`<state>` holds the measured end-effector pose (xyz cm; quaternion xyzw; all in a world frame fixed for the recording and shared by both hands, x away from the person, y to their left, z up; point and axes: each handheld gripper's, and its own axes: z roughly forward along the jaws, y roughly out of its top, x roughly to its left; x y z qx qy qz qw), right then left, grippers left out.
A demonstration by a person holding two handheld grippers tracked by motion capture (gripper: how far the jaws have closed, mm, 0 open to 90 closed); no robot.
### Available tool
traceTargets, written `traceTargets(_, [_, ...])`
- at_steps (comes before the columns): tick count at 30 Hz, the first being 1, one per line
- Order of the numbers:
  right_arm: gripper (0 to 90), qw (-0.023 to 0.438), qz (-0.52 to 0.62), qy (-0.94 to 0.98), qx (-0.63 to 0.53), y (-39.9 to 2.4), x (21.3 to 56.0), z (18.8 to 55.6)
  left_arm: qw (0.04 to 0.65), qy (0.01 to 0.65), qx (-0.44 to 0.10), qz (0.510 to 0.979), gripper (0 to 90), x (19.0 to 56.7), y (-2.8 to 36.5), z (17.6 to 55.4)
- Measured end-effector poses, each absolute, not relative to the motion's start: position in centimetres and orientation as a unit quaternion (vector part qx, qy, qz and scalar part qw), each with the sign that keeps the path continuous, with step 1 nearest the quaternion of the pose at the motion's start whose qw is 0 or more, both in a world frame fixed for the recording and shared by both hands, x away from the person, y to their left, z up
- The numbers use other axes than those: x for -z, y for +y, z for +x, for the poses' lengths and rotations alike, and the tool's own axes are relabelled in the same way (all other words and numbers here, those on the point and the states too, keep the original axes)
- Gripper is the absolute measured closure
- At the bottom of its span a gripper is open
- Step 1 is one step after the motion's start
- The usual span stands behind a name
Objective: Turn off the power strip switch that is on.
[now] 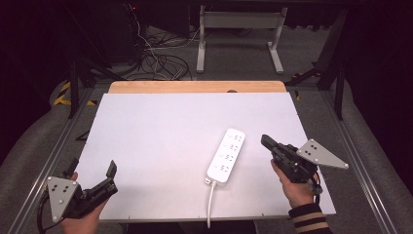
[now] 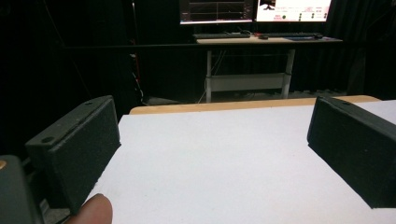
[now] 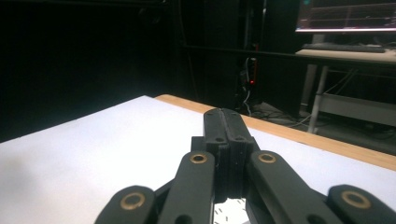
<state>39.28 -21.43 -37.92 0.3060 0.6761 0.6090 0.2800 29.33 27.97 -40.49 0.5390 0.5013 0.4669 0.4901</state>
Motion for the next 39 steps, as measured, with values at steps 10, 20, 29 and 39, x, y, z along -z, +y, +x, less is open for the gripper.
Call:
traceTargets(10, [90.0, 0.254, 0.280, 0.712, -0.592, -18.5, 38.4, 40.8, 0.489, 0.501, -0.464, 0.543, 3.2, 40.5, 27.9, 29.3])
traceTargets(20, [90.0, 0.228, 0.275, 0.747, -0.560, -16.8, 39.4, 41.8, 0.490, 0.499, -0.461, 0.546, 3.3, 40.5, 27.9, 29.3])
traceTargets(29, [90.0, 0.188, 0.282, 0.787, -0.516, -15.4, 41.1, 42.8, 0.491, 0.497, -0.460, 0.548, 3.4, 40.5, 27.8, 29.3])
traceTargets(39, [90.0, 0.166, 0.284, 0.814, -0.479, -14.4, 42.6, 43.7, 0.490, 0.499, -0.461, 0.546, 3.5, 40.5, 28.0, 29.1])
